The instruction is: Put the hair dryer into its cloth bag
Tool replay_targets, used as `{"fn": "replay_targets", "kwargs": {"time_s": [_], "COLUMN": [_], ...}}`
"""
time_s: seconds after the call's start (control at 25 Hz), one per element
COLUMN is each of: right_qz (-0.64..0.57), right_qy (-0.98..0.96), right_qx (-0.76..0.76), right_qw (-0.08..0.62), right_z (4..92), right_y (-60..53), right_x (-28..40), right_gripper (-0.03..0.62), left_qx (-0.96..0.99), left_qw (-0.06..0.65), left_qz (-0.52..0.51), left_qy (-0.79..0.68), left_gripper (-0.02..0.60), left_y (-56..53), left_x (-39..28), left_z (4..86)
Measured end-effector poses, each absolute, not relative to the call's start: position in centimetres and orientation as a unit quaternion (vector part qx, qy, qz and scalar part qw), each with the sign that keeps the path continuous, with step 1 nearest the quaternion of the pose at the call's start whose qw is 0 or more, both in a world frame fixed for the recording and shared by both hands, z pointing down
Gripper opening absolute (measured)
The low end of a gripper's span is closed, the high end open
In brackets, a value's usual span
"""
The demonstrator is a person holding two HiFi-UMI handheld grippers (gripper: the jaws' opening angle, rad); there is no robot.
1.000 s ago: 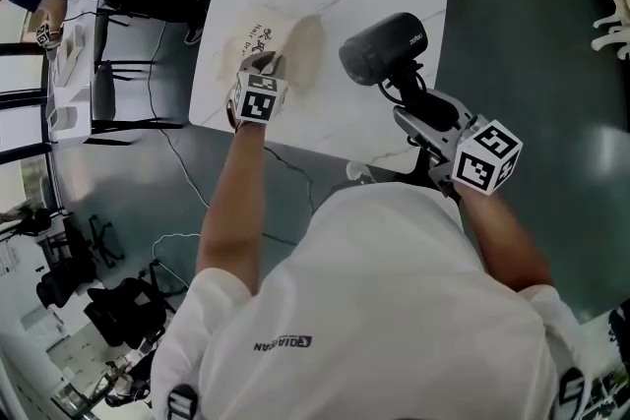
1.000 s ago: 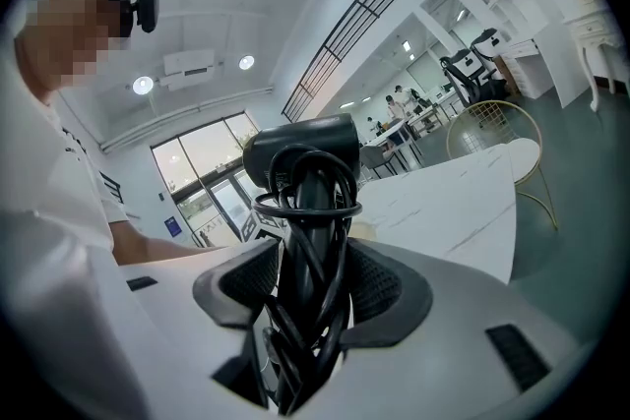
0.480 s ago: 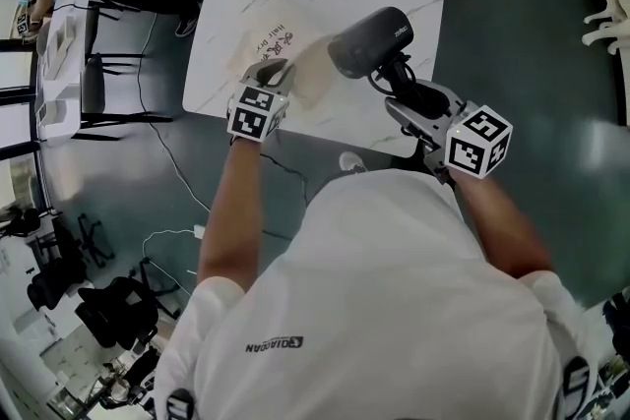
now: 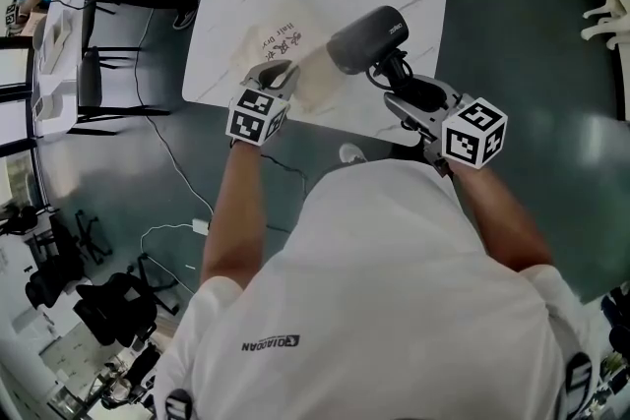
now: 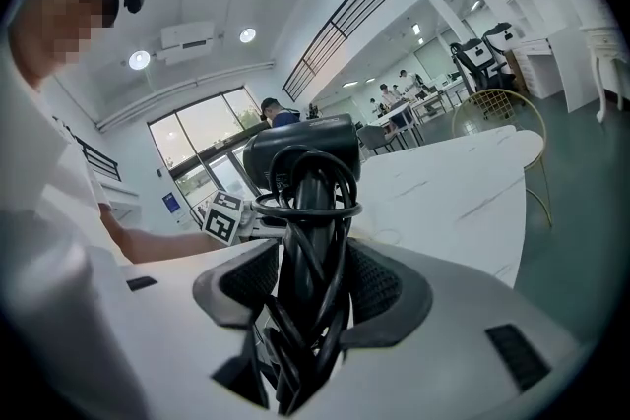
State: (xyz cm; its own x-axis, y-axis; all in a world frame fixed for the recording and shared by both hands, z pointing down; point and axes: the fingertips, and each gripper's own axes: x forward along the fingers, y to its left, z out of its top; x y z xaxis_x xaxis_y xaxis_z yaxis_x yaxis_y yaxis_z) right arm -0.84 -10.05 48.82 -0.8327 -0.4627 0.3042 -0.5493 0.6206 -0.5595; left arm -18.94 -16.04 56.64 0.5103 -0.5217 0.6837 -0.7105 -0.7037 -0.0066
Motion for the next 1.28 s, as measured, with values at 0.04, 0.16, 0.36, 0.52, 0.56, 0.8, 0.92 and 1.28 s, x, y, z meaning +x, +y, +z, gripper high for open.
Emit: {"fn": "replay_targets", "kwargs": {"time_s": [0.04,0.16,0.36,0.52,0.56,0.8,0.92,1.28], "right_qz": [0.331,0.33,0.349,0.353,0.354,0.357,0.354,0.342], "right_qy": [-0.898,-0.899,-0.89,-0.884,-0.882,-0.874,-0.872,-0.862], "right_qx": [0.28,0.272,0.245,0.211,0.204,0.183,0.178,0.184], "right_qw": [0.069,0.09,0.162,0.223,0.234,0.275,0.287,0.326], "right_z": [49.0,49.9,53.9,57.8,58.4,61.2,62.0,64.0], "right_y": [-9.9,-9.7,-9.3,-8.2,-8.1,-8.1,-8.6,-10.7], "right_x": [-1.0,-1.5,-2.4,-4.1,-4.5,-5.3,-5.7,-7.1], "right_gripper": [0.227,0.227,0.227,0.226,0.227,0.225,0.225,0.225], "left_qx": [0.858,0.855,0.846,0.848,0.849,0.854,0.856,0.869], "left_qw": [0.144,0.172,0.255,0.252,0.249,0.244,0.225,0.194], "left_qz": [0.336,0.321,0.254,0.253,0.253,0.253,0.269,0.274], "left_qy": [-0.361,-0.369,-0.393,-0.391,-0.391,-0.385,-0.379,-0.363], "left_gripper": [0.083,0.086,0.089,0.089,0.089,0.089,0.089,0.087], "left_y": [-16.0,-16.2,-17.6,-17.8,-17.9,-18.1,-17.7,-17.1], "left_x": [-19.0,-19.0,-19.1,-19.5,-19.4,-18.3,-18.0,-15.8], "left_z": [56.6,56.4,55.5,55.5,55.3,54.9,55.0,54.3]}}
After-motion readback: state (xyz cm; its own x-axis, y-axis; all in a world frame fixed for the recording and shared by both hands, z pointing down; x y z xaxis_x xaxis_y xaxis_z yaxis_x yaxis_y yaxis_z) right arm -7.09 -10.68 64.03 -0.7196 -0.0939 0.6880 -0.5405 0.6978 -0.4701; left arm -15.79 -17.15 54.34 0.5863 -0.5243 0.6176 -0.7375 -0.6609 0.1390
